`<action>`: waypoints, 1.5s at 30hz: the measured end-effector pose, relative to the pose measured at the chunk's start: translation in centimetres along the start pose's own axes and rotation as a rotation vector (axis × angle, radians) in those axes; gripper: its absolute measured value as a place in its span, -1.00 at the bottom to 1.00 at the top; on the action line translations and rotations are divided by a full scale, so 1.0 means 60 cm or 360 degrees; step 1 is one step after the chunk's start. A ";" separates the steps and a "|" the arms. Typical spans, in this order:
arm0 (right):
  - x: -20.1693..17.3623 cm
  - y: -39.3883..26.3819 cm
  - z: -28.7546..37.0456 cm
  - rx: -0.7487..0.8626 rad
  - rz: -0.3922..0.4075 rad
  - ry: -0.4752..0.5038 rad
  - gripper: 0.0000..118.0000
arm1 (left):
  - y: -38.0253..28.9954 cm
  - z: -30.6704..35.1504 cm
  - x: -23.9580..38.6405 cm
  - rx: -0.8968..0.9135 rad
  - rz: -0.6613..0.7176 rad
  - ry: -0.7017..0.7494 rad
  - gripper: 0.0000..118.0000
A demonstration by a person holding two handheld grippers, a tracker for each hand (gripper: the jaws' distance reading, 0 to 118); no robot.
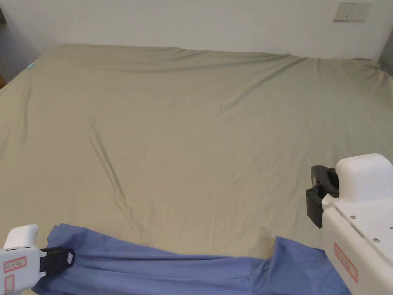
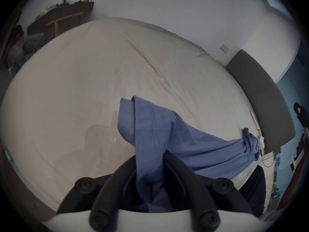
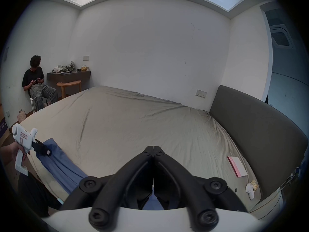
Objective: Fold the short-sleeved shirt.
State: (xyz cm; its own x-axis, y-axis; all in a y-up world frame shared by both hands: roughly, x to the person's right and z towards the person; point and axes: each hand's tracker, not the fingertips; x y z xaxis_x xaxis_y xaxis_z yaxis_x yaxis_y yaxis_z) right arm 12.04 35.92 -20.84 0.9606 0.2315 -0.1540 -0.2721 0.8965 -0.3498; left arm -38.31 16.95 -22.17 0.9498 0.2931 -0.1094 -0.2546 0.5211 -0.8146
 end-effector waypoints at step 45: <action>0.059 -0.063 -0.002 -0.0046 -0.0119 0.0017 -0.97 | -0.006 -0.013 0.343 0.0063 -0.0155 -0.0075 -0.74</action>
State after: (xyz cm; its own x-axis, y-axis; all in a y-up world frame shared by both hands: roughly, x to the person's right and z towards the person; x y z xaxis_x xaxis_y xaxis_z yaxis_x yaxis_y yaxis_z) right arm 16.45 33.32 -20.20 0.9776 0.1604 -0.1363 -0.2015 0.8997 -0.3871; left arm -18.52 22.16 -24.57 0.9610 0.2765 -0.0033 -0.1695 0.5798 -0.7969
